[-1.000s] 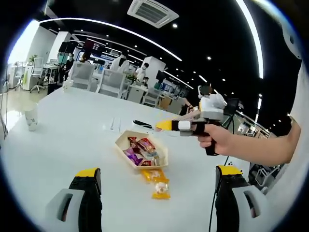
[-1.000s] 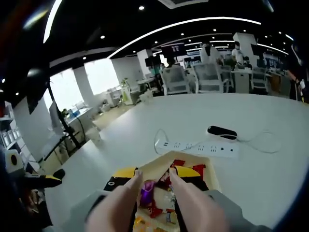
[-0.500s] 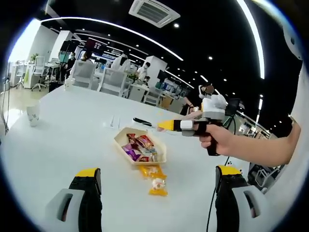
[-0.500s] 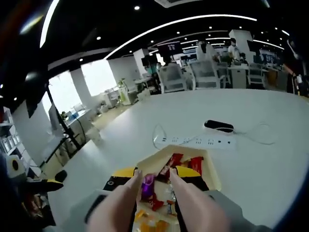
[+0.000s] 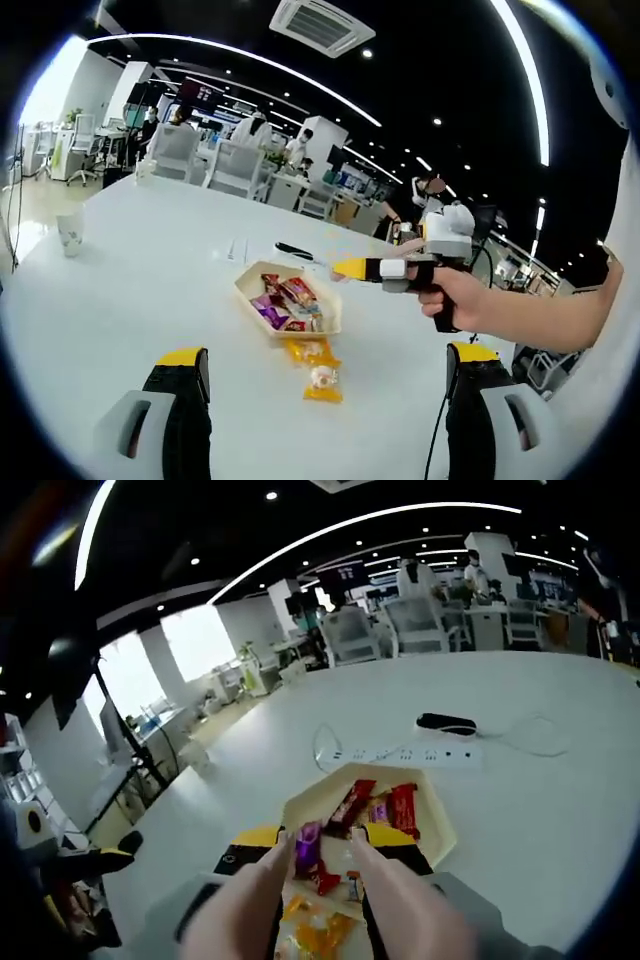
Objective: Place the target food into the container with the food tongs after gripping and lifting it, then release it inside without dropping or visibly crushing the food.
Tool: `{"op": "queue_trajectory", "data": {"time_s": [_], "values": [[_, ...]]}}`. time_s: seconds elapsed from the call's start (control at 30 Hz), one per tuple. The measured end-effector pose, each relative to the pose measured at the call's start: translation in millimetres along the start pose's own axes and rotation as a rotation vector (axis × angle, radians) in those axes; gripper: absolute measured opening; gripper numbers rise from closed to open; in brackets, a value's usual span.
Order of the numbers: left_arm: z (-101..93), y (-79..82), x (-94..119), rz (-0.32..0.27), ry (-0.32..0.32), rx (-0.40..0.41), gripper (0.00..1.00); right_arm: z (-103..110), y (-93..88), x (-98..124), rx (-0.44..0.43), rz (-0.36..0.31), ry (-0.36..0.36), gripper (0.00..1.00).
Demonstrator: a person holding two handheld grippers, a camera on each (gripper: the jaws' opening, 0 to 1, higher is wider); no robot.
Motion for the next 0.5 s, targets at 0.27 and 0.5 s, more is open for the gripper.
{"op": "queue_trajectory", "data": {"time_s": [0.27, 0.5], "values": [[-3.0, 1.6, -1.9, 0.001, -0.017, 0.003, 0.99, 7.7, -5.5, 5.6, -0.007, 0.0, -0.003, 0.29], [-4.5, 1.8, 1.2, -0.011, -0.015, 0.001, 0.99, 15.2, -18.4, 9.0, 0.0, 0.026, 0.009, 0.29]]}}
Point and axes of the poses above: the point that each gripper's makers call its tool centre point, and the gripper's own axes: x roughly backward along the fingers, z roughly to its left, y roughly out of its top, the point moved 7 cm from there along x, roughly backward along the fingers, and after that the axes turned 5 degrees about -z, right-handed, at the moved point
